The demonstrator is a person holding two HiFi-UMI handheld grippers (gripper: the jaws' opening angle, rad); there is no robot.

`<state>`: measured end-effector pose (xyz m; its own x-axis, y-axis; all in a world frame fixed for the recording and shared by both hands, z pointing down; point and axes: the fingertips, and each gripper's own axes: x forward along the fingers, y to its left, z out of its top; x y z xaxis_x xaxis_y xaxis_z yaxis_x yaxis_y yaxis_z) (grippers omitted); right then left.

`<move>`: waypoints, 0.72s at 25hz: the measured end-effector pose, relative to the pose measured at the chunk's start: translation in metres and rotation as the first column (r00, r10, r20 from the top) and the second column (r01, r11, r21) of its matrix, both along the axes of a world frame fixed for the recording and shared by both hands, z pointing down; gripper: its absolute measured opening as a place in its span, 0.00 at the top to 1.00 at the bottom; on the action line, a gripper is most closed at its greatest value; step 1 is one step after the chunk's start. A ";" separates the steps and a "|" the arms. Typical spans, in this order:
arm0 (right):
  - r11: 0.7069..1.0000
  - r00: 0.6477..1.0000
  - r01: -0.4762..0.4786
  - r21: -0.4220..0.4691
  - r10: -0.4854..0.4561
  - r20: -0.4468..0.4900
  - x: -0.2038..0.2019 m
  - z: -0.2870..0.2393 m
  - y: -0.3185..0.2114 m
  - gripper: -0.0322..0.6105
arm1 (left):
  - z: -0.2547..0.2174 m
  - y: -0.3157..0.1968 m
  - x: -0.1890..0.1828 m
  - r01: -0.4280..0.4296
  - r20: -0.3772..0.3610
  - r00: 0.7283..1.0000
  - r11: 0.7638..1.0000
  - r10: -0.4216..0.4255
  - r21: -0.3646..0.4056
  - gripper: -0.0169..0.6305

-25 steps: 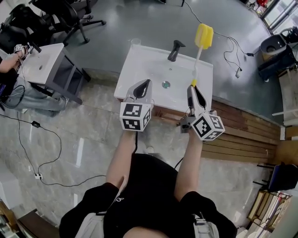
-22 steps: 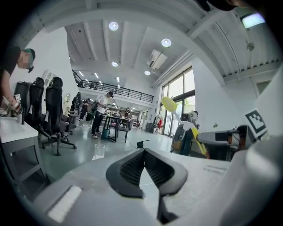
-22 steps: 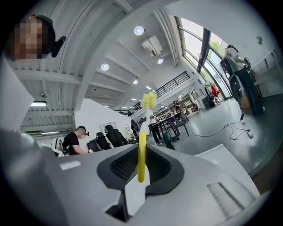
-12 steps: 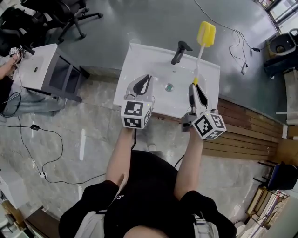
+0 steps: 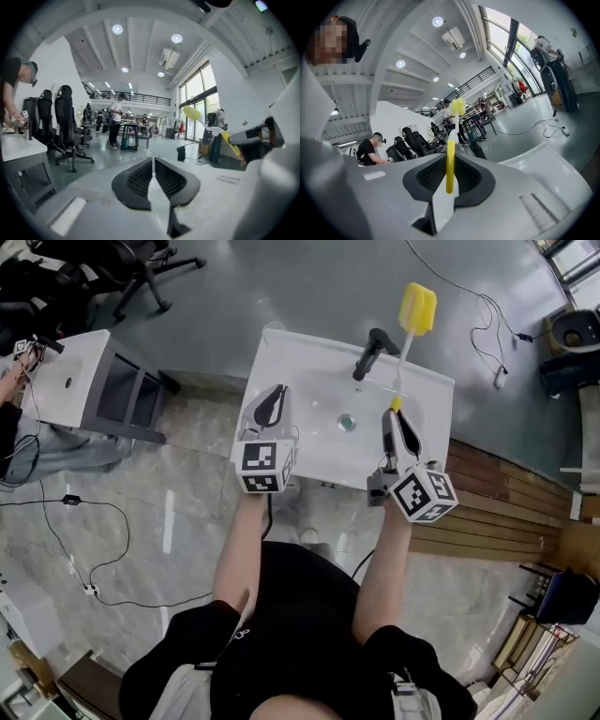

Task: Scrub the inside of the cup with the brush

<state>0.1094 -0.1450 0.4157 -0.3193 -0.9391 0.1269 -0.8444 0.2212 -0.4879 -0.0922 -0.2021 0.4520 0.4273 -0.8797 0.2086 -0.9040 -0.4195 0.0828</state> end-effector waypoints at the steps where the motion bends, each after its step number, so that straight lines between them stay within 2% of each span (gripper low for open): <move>1: 1.000 1.000 -0.001 -0.006 0.001 -0.002 -0.001 0.002 -0.004 0.87 | 0.002 -0.006 -0.009 0.027 0.003 1.000 1.000 -0.027 0.013 0.95; 5: 1.000 1.000 -0.001 -0.026 0.001 -0.015 -0.004 0.008 -0.015 0.87 | 0.012 -0.023 -0.032 0.067 0.023 0.997 0.997 -0.068 0.043 0.95; 9: 0.999 0.999 -0.004 -0.049 0.002 -0.036 -0.001 0.012 -0.023 0.87 | 0.030 -0.040 -0.028 -0.012 0.092 0.996 0.999 0.008 0.040 0.71; 12: 0.998 0.998 -0.013 -0.068 0.009 -0.054 -0.001 0.016 -0.033 0.87 | 0.046 -0.054 -0.028 -0.054 0.125 0.991 0.998 0.050 0.024 0.66; 16: 0.996 0.997 -0.022 -0.088 0.016 -0.077 -0.005 0.021 -0.045 0.87 | 0.061 -0.077 -0.031 -0.067 0.144 0.988 0.997 0.063 0.023 0.59; 18: 0.995 0.996 -0.027 -0.096 0.019 -0.088 -0.008 0.023 -0.050 0.87 | 0.068 -0.087 -0.032 -0.073 0.156 0.985 0.997 0.068 0.027 0.51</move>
